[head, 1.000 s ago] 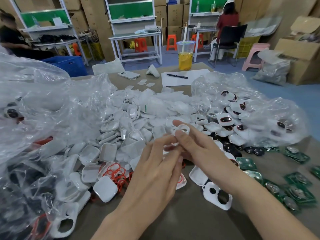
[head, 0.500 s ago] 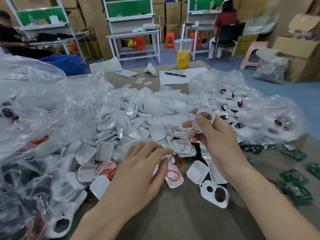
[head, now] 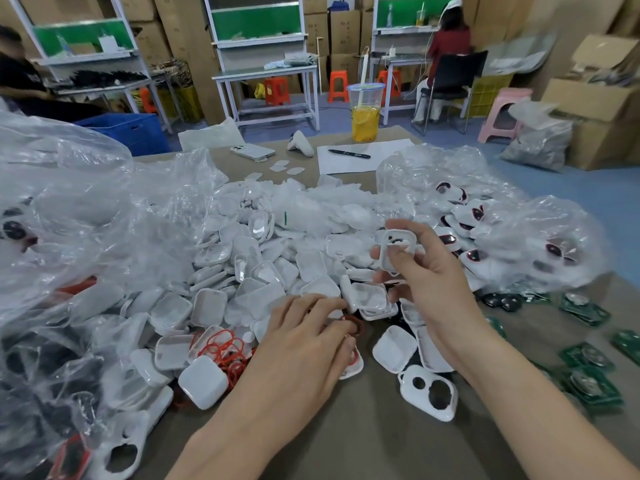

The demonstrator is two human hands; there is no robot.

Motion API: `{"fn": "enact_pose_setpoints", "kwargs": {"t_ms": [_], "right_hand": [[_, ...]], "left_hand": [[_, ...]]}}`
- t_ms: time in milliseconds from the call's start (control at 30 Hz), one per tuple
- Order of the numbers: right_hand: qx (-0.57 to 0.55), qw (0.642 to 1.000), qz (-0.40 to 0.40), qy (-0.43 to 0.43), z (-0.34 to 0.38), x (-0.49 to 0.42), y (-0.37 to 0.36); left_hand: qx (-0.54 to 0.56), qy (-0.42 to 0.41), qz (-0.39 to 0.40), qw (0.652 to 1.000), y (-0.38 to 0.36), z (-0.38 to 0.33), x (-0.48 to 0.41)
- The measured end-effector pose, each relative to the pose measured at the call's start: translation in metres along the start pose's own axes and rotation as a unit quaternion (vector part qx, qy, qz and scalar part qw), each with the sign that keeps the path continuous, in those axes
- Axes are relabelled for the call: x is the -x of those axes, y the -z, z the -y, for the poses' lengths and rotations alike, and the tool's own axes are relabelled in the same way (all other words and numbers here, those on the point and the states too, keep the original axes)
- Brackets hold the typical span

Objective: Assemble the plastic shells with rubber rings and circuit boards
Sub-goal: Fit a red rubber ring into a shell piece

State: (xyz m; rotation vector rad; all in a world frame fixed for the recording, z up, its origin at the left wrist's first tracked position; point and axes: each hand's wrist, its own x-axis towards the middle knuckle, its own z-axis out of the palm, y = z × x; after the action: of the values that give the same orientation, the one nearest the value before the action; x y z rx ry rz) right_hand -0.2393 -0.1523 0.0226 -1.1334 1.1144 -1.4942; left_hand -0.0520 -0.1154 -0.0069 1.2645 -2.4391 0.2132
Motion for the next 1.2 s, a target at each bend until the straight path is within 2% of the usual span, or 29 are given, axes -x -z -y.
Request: {"fn": "enact_pose_setpoints", "kwargs": {"t_ms": [267,433,567,633,767,900,967,1067,1200], "right_hand": [[-0.028,0.998,0.056,-0.008,-0.003,-0.001,0.0],[-0.001,0.997,0.082,-0.002,-0.003,0.0,0.0],[-0.001,0.995,0.102,-0.013,0.0,0.004,-0.004],[-0.001,0.991,0.135,-0.015,0.001,0.009,-0.01],[0.039,0.976,0.213,-0.013,-0.001,0.018,-0.019],[0.052,0.975,0.217,-0.009,-0.001,0.019,-0.019],[0.046,0.974,0.221,-0.008,-0.001,0.019,-0.02],[0.045,0.973,0.228,-0.006,-0.003,0.02,-0.02],[0.046,0.975,0.216,-0.017,-0.003,0.02,-0.02]], "left_hand": [[-0.026,-0.023,-0.026,0.999,-0.001,0.0,-0.003],[0.114,0.013,-0.061,0.991,0.003,0.003,-0.001],[0.264,0.105,-0.166,0.944,0.007,0.001,-0.004],[0.278,0.125,-0.208,0.93,0.009,-0.001,-0.007],[0.278,0.137,-0.216,0.926,0.009,-0.001,-0.008],[0.282,0.138,-0.223,0.923,0.011,0.0,-0.007],[0.346,0.169,-0.217,0.897,0.013,-0.001,-0.008],[0.5,0.243,-0.197,0.808,0.018,-0.002,-0.01],[0.569,0.274,-0.161,0.759,0.027,-0.001,-0.012]]}}
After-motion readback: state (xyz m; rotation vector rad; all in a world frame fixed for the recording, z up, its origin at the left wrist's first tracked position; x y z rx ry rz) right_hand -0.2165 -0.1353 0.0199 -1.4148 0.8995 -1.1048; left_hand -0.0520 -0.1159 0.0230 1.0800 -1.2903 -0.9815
